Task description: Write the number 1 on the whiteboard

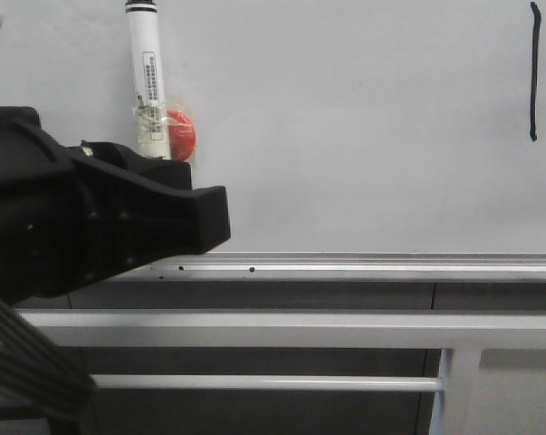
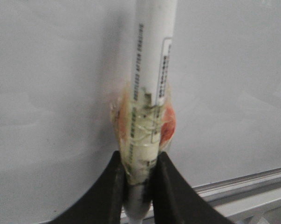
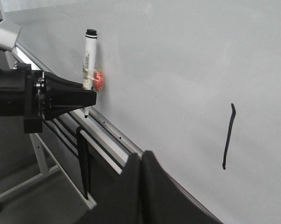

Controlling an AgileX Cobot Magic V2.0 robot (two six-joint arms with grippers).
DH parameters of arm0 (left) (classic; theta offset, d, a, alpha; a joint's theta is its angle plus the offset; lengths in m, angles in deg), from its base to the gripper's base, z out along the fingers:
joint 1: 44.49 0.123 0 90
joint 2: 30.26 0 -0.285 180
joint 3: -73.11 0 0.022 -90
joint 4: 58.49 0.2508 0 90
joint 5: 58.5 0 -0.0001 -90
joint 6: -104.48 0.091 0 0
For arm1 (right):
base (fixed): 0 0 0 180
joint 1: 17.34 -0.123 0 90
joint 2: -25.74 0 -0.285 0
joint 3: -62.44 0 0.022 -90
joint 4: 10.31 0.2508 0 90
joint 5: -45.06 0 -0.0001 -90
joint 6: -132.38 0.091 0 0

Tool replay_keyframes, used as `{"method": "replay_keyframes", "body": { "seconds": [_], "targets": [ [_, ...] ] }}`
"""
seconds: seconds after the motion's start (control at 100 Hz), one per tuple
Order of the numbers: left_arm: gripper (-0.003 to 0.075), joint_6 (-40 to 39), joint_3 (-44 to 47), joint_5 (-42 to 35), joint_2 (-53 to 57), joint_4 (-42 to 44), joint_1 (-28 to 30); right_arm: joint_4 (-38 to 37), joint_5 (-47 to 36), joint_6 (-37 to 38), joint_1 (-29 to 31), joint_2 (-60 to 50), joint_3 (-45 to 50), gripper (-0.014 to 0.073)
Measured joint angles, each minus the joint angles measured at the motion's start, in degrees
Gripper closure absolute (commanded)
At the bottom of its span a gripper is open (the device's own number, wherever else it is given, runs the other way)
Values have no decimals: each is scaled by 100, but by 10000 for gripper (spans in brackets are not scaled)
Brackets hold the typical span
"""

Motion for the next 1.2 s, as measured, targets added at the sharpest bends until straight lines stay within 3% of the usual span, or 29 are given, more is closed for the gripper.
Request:
{"method": "replay_keyframes", "body": {
  "seconds": [0.46, 1.2],
  "targets": [
    [741, 0, -233, 125, -12, 412, 327, -81, 0, 0, 0, 0, 0, 657],
    [741, 37, -277, 203, -22, 10, 327, -81, 5, 0, 0, 0, 0, 657]
  ]
}}
